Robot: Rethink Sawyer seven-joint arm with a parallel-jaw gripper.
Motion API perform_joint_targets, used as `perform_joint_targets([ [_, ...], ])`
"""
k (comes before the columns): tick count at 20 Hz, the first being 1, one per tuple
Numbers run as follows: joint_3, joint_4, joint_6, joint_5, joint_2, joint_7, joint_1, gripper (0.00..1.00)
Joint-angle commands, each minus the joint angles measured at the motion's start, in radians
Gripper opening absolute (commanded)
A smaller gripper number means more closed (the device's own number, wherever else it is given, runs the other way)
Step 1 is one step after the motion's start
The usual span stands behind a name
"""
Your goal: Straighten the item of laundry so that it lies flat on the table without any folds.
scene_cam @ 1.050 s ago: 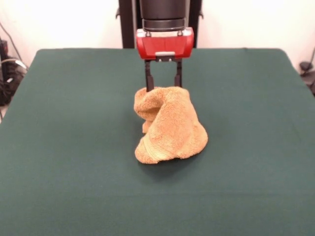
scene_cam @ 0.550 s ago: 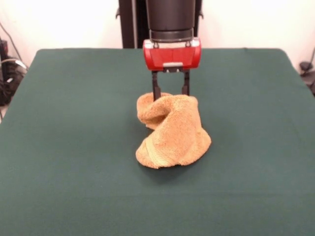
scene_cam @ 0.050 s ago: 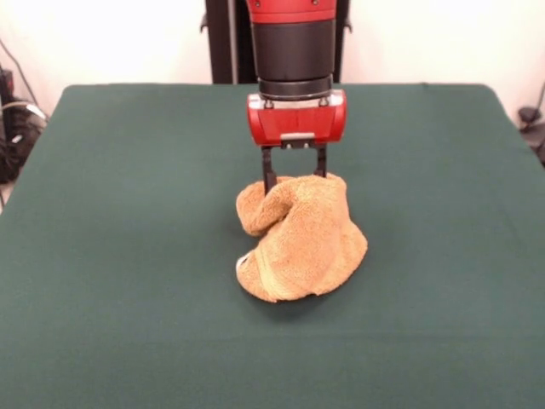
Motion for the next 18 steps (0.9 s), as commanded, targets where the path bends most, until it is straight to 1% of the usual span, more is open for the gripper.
perform_joint_targets([
  [1, 0.051, -0.042, 0.119, -0.014, 0.082, 0.072, 0.028, 1.0],
  [12, 0.039, -0.025, 0.093, -0.021, 0.074, 0.085, 0.033, 1.0],
  [13, 0.038, -0.026, 0.092, -0.022, 0.074, 0.085, 0.033, 0.0],
  [18, 0.032, -0.011, 0.072, -0.031, 0.064, 0.088, 0.038, 0.0],
])
